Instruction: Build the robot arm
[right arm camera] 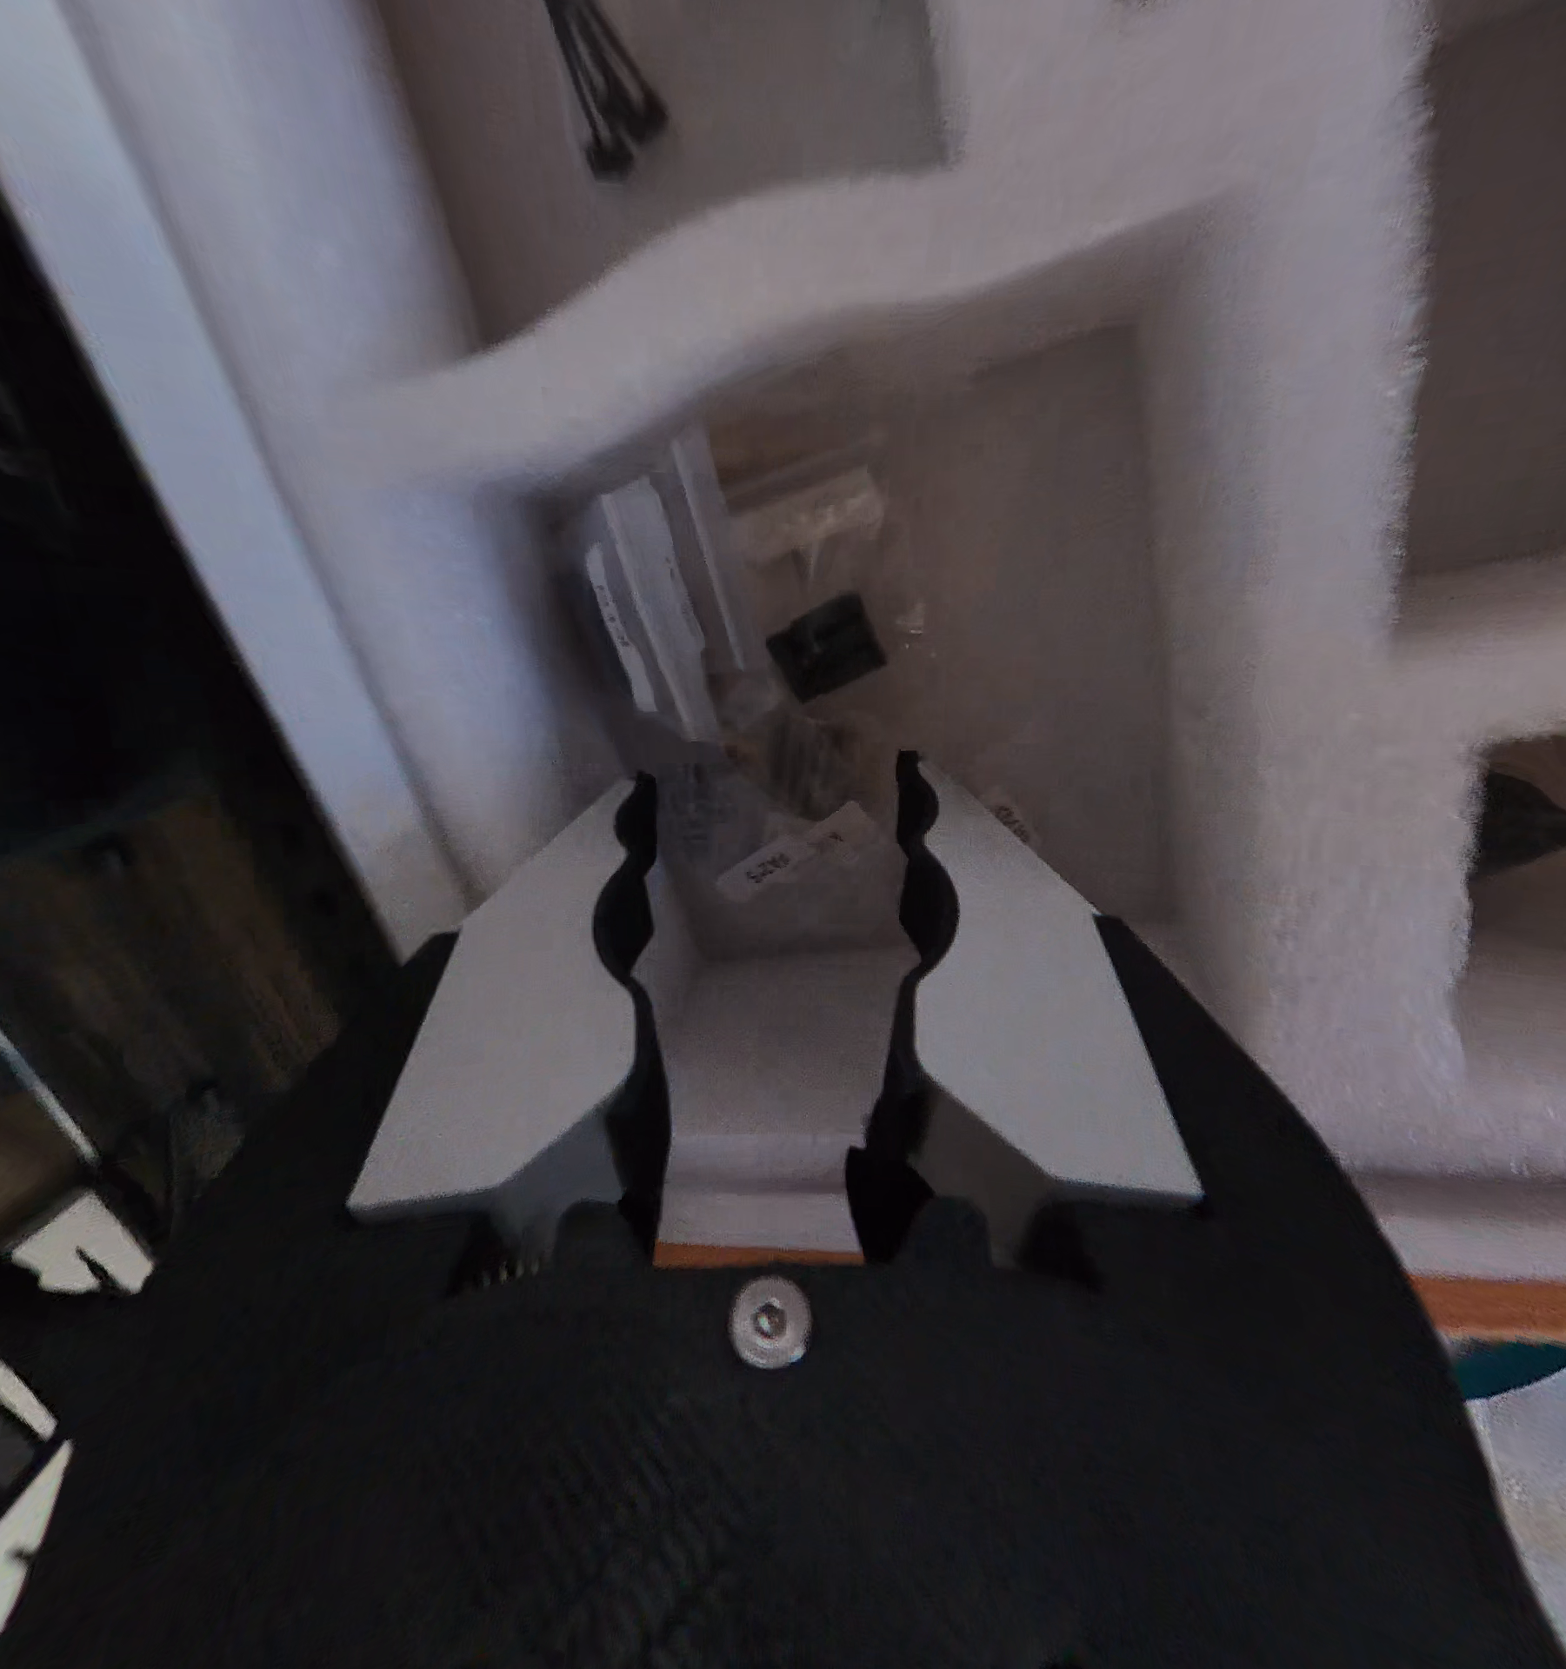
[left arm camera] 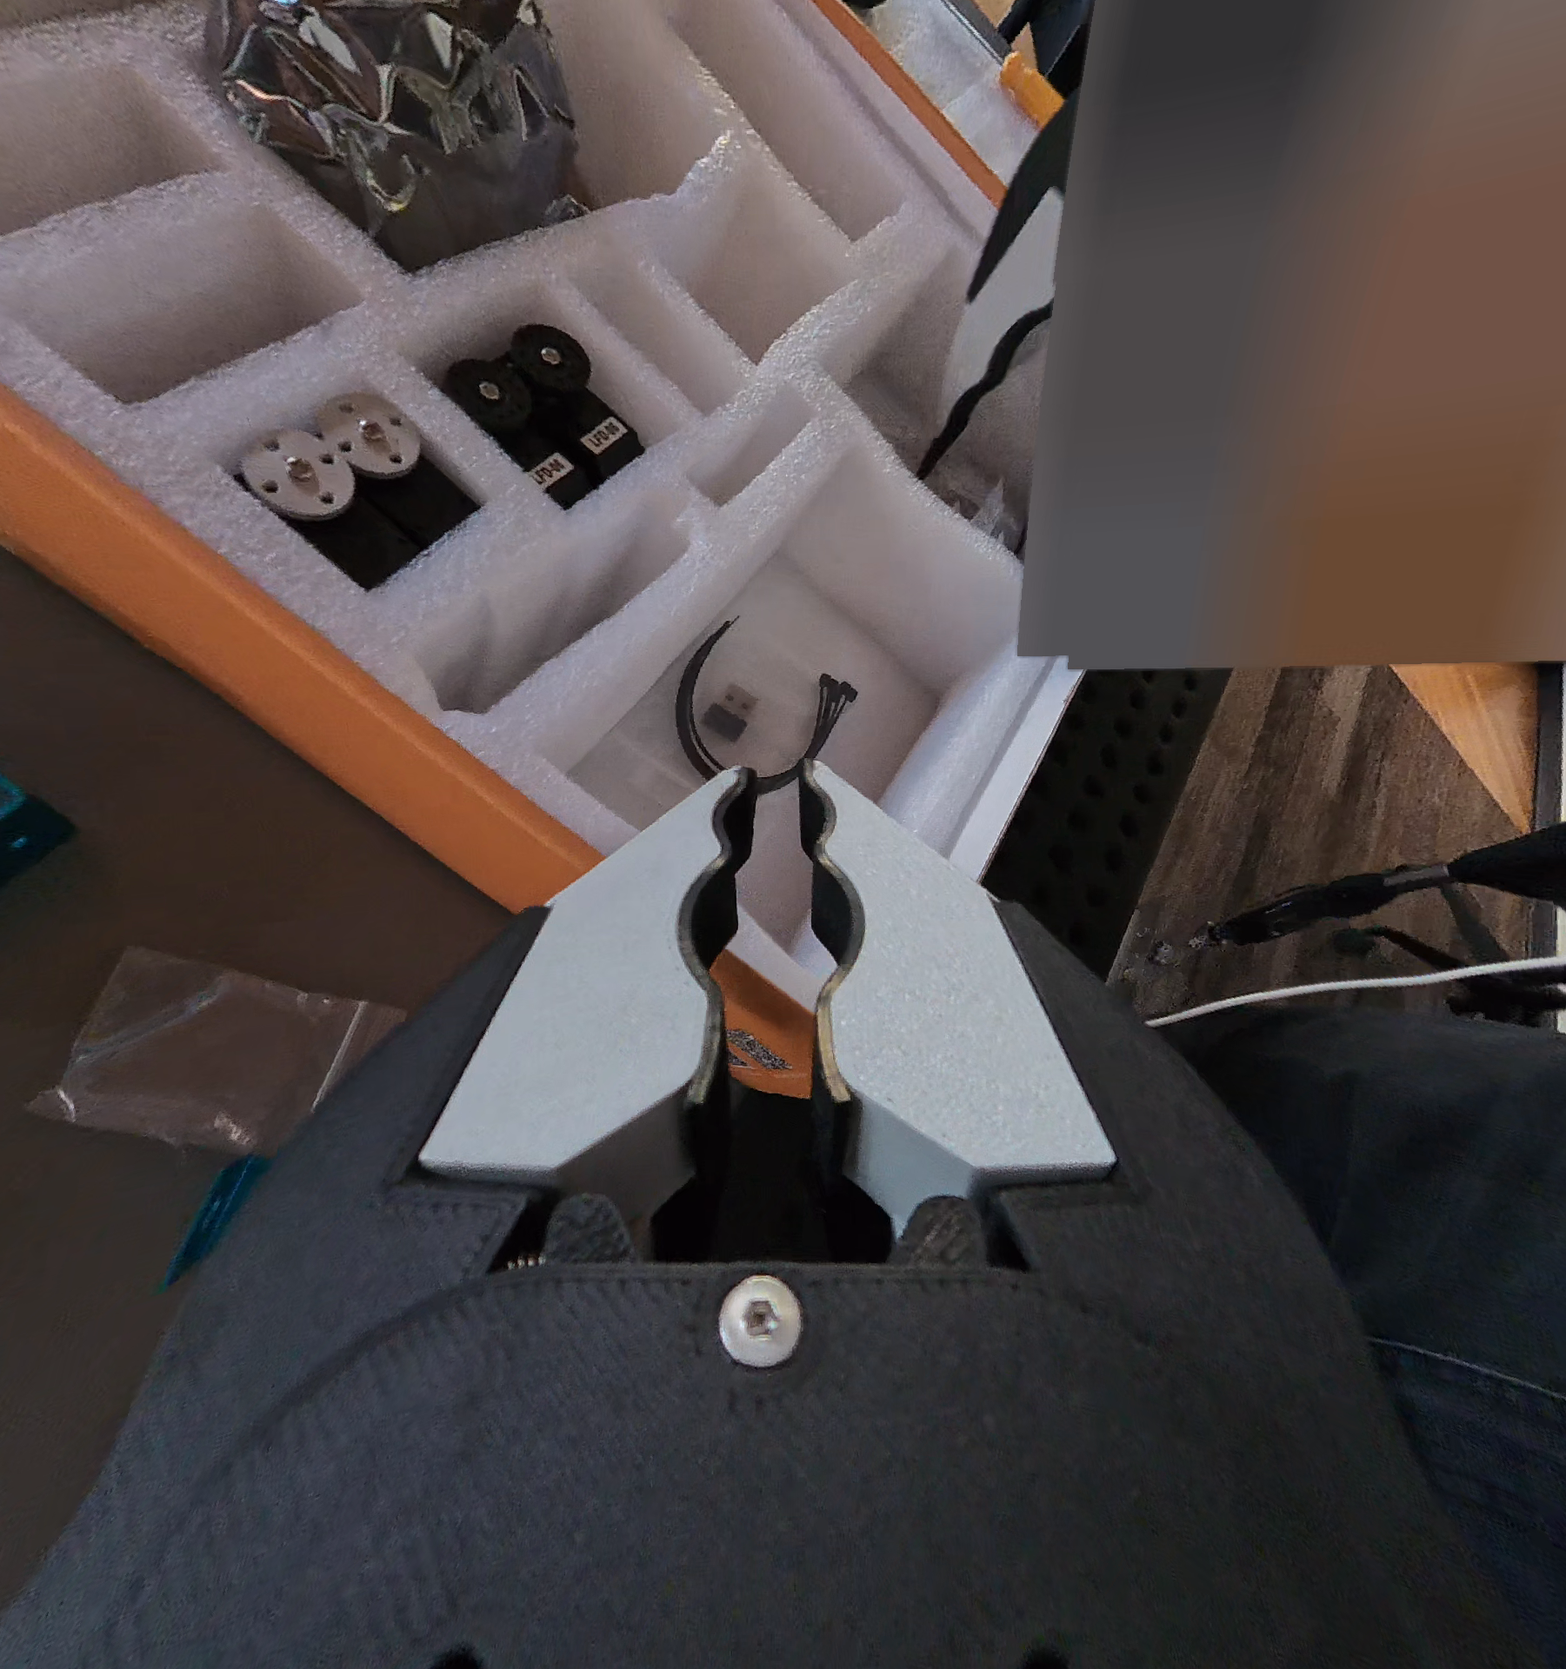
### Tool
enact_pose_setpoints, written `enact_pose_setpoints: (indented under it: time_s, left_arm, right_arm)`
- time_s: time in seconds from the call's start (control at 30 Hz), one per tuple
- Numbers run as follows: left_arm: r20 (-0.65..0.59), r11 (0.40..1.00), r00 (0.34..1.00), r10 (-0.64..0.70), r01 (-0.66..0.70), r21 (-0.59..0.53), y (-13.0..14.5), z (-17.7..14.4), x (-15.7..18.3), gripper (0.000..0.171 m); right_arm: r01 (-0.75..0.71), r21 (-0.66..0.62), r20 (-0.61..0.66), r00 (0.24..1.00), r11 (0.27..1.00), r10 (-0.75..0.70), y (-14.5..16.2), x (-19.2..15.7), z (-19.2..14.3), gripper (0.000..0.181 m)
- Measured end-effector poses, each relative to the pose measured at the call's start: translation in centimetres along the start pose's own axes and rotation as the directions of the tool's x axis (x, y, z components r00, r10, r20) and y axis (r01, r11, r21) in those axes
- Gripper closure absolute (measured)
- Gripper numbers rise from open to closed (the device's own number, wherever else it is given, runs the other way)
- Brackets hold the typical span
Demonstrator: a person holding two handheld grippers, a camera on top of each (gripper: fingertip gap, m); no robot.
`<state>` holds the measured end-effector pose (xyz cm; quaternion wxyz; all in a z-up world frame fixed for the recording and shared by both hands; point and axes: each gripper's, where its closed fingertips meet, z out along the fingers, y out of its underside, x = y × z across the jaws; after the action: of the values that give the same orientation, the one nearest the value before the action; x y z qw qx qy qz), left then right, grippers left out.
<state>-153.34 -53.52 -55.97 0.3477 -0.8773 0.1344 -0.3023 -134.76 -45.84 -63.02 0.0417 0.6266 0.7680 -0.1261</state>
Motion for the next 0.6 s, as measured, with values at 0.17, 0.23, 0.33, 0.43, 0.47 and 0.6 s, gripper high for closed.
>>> enact_pose_setpoints:
  time_s: [0.17, 0.23, 0.33, 0.43, 0.47, 0.6]
  left_arm:
    - [-0.003, 1.0, 1.0, 0.001, -0.001, -0.02, 0.2, 0.6, 0.3, 0.162]
    - [-0.008, 1.0, 1.0, -0.013, 0.013, -0.007, 0.0, 0.5, 0.3, 0.162]
    - [-0.009, 0.999, 0.999, -0.036, 0.036, 0.002, -0.2, 0.4, 0.1, 0.162]
    - [-0.015, 0.999, 0.999, -0.049, 0.049, 0.013, -0.6, 0.4, 0.0, 0.162]
    - [-0.019, 0.999, 0.998, -0.053, 0.053, 0.014, -0.8, 0.4, 0.0, 0.162]
    - [-0.022, 0.999, 0.999, -0.043, 0.043, 0.004, -1.2, 0.8, 0.0, 0.162]
  right_arm:
    - [0.03, -0.083, 0.004, 1.0, 0.996, -0.03, 0.9, 0.7, -0.3, 0.18]
    - [-0.068, -0.051, 0.041, 0.997, 0.996, 0.07, 0.9, 0.9, -1.4, 0.181]
    - [-0.213, 0.028, 0.085, 0.974, 0.977, 0.21, 0.9, 1.9, -3.3, 0.181]
    - [-0.289, 0.102, 0.084, 0.956, 0.952, 0.282, 0.3, 3.1, -4.3, 0.181]
    - [-0.283, 0.109, 0.062, 0.959, 0.953, 0.278, 0.2, 3.4, -4.4, 0.181]
    - [-0.255, 0.163, 0.038, 0.967, 0.953, 0.252, -1.7, 4.1, -3.8, 0.181]
